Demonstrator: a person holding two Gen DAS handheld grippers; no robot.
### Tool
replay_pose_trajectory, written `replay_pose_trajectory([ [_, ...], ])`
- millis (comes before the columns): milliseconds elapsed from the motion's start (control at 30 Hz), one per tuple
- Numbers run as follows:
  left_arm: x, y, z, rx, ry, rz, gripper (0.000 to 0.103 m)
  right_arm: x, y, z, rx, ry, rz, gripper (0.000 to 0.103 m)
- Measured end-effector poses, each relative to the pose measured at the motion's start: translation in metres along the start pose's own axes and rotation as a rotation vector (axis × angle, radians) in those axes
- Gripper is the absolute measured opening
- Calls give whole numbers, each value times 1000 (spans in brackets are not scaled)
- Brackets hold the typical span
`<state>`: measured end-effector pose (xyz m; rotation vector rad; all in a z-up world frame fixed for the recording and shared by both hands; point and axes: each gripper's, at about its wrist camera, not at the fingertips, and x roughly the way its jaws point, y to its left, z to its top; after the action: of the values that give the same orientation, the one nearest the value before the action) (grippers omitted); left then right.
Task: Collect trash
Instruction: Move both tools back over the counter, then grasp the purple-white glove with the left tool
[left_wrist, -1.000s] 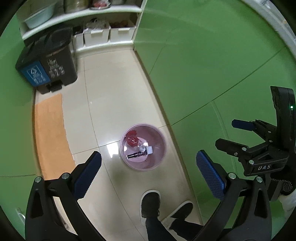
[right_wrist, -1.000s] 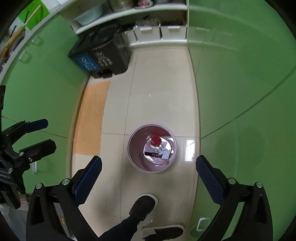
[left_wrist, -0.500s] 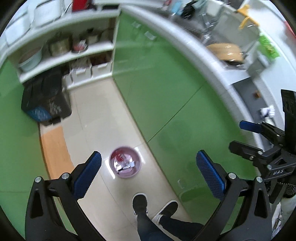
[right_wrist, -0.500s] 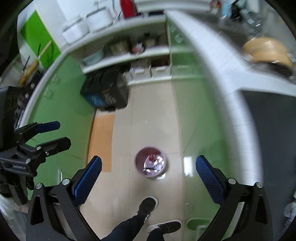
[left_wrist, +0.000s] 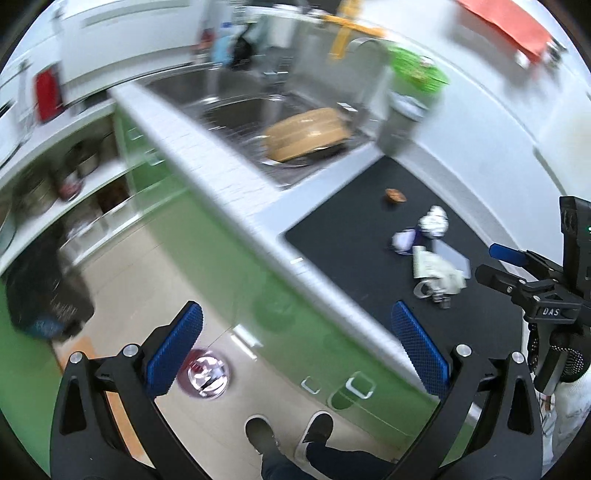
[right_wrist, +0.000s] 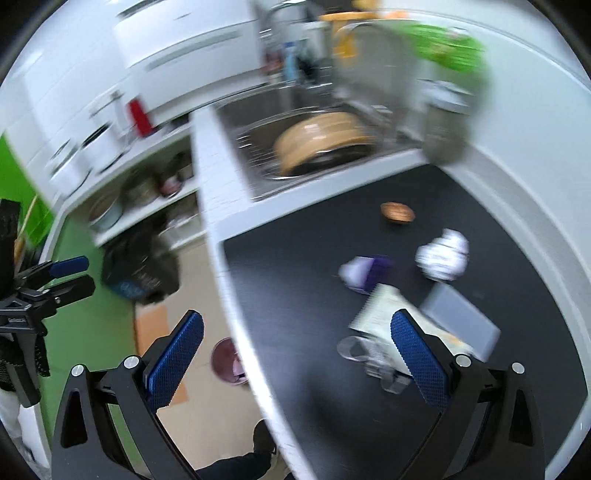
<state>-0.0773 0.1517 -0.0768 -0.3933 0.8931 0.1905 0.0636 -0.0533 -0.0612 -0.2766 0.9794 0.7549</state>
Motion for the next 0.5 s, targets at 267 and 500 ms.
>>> replay_pose_trajectory([
  [267, 54, -87, 37, 170, 72, -93, 100, -30, -76, -18, 127, -22, -102, 97],
  [500, 110, -137, 54, 252, 141, -107, 100, -32, -122, -22, 187, -27, -139, 97],
])
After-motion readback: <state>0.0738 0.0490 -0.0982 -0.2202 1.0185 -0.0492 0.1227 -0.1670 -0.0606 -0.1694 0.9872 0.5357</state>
